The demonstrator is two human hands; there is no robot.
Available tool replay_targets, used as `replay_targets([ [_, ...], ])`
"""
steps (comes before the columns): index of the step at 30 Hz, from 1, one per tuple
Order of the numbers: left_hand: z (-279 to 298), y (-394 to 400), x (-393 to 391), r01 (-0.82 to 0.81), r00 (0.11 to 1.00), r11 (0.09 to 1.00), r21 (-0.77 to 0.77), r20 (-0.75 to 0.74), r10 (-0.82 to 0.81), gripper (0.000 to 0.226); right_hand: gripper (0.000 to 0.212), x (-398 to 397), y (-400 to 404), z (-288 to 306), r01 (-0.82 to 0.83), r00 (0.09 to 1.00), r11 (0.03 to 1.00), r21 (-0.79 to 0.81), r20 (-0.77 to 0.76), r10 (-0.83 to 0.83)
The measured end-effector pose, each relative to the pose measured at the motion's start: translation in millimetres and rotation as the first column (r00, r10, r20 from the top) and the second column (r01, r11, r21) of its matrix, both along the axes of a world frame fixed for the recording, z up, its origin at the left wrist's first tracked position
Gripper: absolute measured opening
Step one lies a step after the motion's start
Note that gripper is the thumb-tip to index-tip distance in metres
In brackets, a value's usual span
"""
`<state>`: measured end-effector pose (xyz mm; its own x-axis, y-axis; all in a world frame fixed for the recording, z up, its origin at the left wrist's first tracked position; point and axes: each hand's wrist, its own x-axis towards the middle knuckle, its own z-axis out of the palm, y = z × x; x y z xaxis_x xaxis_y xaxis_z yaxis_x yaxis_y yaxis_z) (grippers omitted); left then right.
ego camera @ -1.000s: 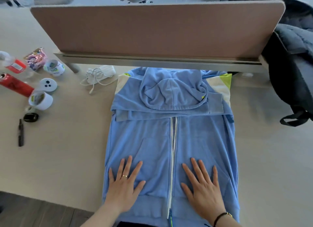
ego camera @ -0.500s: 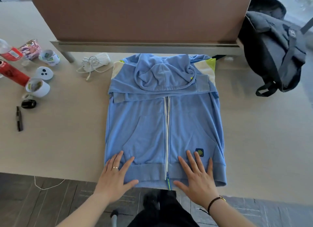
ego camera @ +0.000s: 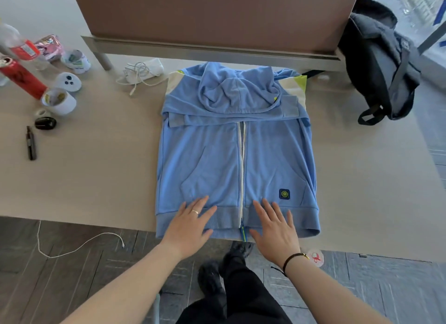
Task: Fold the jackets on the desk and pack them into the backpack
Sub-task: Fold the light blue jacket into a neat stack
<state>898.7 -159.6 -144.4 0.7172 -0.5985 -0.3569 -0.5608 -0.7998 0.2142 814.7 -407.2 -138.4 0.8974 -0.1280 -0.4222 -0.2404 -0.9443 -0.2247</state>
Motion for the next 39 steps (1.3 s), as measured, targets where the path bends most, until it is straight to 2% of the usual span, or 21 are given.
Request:
replay_targets([
  [3,3,-19,-1,0.061,0.997,0.987,0.147,0.035,-0.067,0.061,0.074,1,1,-5,0.006,1.0,1.0,0.02,-0.009,-0.006],
  [6,6,-18,-3,0.197,0.97,0.938,0.284,0.082,-0.229,0.065,0.072,0,-3,-7,-0.027,1.0,1.0,0.011,0.0,0.027],
  [8,10,-17,0,0.235,0.959,0.92,0.314,0.079,-0.272,0.066,0.068,-2,-6,-8,-0.058,0.998,0.998,-0.008,0.008,0.058],
  [12,17,-12,7,0.145,0.989,0.968,0.207,0.011,-0.15,0.056,0.061,-4,-7,-12,-0.107,0.993,0.992,-0.073,0.035,0.109],
  [15,11,5,-3,0.19,0.975,0.979,0.068,0.101,-0.196,0.061,0.072,-5,-6,-13,-0.159,0.986,0.975,-0.154,0.017,0.164],
  [18,-1,27,-16,0.242,0.948,0.967,0.081,0.195,-0.253,0.055,0.081,-2,-6,-7,-0.21,0.976,0.956,-0.205,0.005,0.216],
  [21,-6,38,-26,0.249,0.934,0.964,0.098,0.24,-0.266,0.057,0.078,0,-5,-2,-0.254,0.966,0.934,-0.251,-0.022,0.257],
  [24,-5,34,-30,0.215,0.932,0.973,0.086,0.28,-0.231,0.044,0.075,3,-3,-1,-0.27,0.96,0.916,-0.295,-0.014,0.279],
  [26,-1,22,-29,0.106,0.971,0.993,0.048,0.211,-0.114,0.048,0.074,4,-3,-4,-0.305,0.948,0.896,-0.323,-0.019,0.316],
  [28,0,4,-27,-0.01,0.993,0.999,0.048,0.117,0.004,0.065,0.074,6,-5,-7,-0.353,0.93,0.87,-0.344,-0.027,0.367],
  [31,0,-24,-24,0.001,0.997,0.999,0.051,0.071,-0.004,0.076,0.074,11,-7,-4,-0.416,0.902,0.838,-0.352,-0.042,0.43],
  [35,1,-43,-19,0.048,0.999,0.991,0.121,0.006,-0.049,0.07,0.078,22,-9,0,-0.474,0.868,0.801,-0.366,-0.044,0.494],
  [37,1,-44,-15,0.004,0.999,0.997,0.083,-0.039,-0.001,0.057,0.081,27,-6,2,-0.472,0.871,0.801,-0.368,-0.054,0.489],
  [39,6,-44,-12,-0.039,0.998,0.999,-0.002,-0.056,0.039,0.061,0.081,31,-3,3,-0.472,0.873,0.805,-0.358,-0.064,0.484],
])
